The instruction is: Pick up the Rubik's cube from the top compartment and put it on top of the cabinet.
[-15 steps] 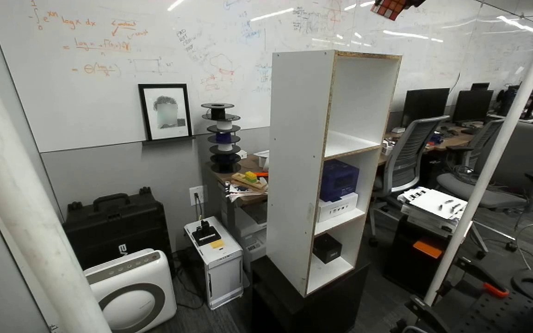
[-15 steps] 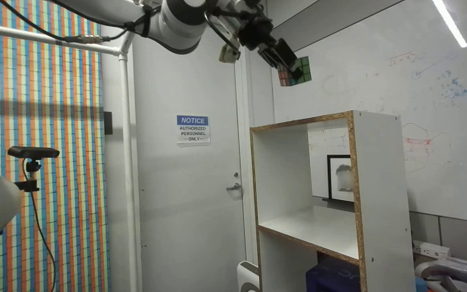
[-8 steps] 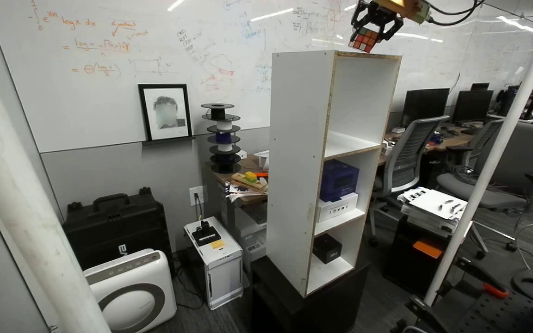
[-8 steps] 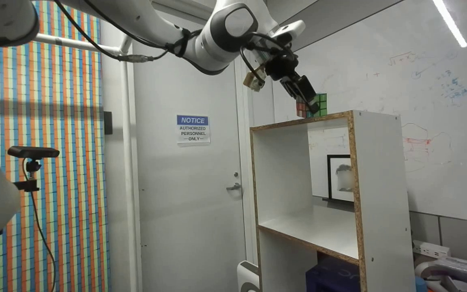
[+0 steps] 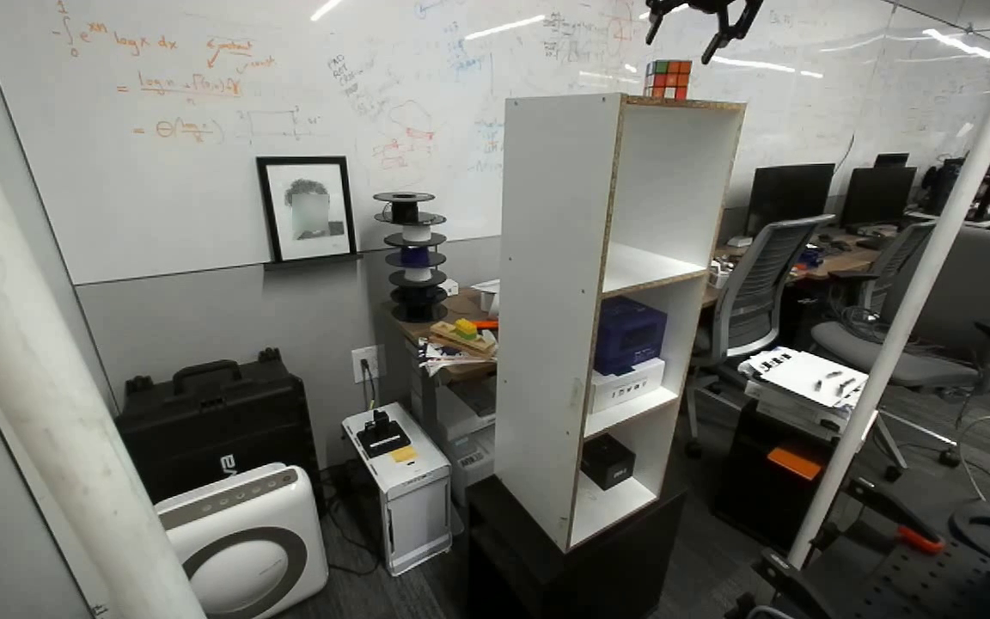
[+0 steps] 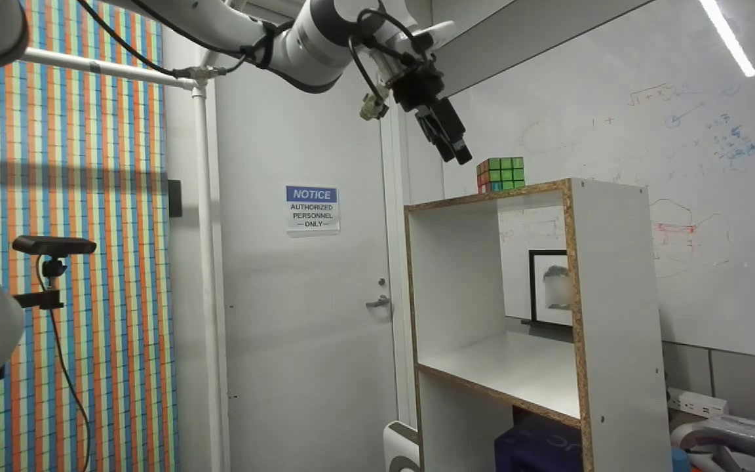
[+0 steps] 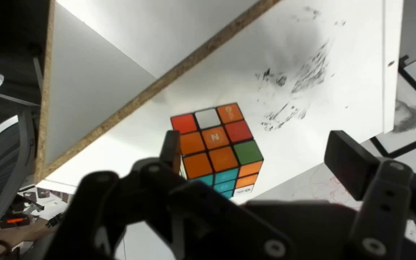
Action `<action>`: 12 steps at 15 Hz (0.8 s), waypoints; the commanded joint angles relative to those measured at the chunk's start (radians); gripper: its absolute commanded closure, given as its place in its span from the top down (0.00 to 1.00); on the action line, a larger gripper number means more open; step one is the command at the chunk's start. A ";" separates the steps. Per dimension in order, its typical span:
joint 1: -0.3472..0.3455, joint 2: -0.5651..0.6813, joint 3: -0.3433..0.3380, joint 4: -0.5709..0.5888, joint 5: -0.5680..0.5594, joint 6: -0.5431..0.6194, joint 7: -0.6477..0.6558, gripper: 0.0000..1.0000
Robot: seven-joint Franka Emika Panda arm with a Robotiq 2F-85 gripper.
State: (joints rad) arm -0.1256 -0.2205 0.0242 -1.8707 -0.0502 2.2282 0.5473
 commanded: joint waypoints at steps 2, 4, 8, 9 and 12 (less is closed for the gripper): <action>0.034 -0.189 -0.024 -0.107 0.068 -0.317 -0.108 1.00; 0.031 -0.257 -0.031 -0.191 0.072 -0.423 -0.158 1.00; 0.021 -0.369 -0.042 -0.429 0.052 -0.412 -0.250 1.00; 0.012 -0.375 -0.036 -0.478 0.041 -0.415 -0.239 1.00; 0.007 -0.335 -0.033 -0.467 0.050 -0.451 -0.221 1.00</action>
